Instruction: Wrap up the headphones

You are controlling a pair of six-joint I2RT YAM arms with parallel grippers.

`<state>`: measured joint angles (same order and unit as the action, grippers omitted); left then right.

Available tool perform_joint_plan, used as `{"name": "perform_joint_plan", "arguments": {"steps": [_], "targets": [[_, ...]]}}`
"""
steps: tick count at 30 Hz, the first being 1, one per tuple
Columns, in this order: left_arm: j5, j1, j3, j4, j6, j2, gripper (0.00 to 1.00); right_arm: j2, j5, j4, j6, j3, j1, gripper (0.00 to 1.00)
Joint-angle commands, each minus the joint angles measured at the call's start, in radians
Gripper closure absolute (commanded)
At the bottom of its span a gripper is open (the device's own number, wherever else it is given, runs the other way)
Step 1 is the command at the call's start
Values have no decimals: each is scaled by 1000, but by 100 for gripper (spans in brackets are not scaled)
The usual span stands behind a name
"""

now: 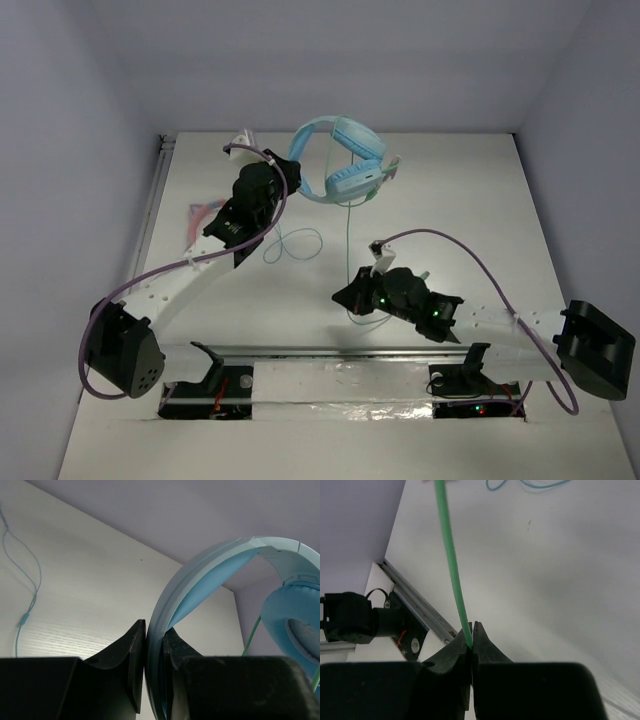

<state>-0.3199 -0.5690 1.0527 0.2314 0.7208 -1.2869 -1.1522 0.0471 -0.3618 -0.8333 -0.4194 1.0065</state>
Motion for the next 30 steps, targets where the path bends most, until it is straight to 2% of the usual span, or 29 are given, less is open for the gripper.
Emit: {"name": "perform_joint_plan", "arguments": {"steps": [1,7,9,10,13,17,21,26,30], "targets": [[-114,8,-20,240,97,-11,100,14,88,109,25,-88,111,100],[-208,-3,-82,244,46,-69,100,-52,138,331,94,-309,262,100],[-267,-19,-94,215,-3,-78,100,-76,174,498,134,-433,308,100],[-283,-43,-117,206,-14,-81,100,-92,181,602,170,-471,308,100],[-309,-83,-187,181,-61,-72,100,-89,188,720,238,-590,317,100],[-344,-205,-310,158,-109,-17,100,-96,221,936,316,-729,317,100],[-352,-284,-362,50,-136,34,100,-96,238,1006,373,-786,285,100],[-277,-330,-382,-106,-162,127,100,-84,224,1089,436,-831,235,100],[-69,-330,-349,-255,-199,182,100,-80,249,1162,461,-867,209,100]]}}
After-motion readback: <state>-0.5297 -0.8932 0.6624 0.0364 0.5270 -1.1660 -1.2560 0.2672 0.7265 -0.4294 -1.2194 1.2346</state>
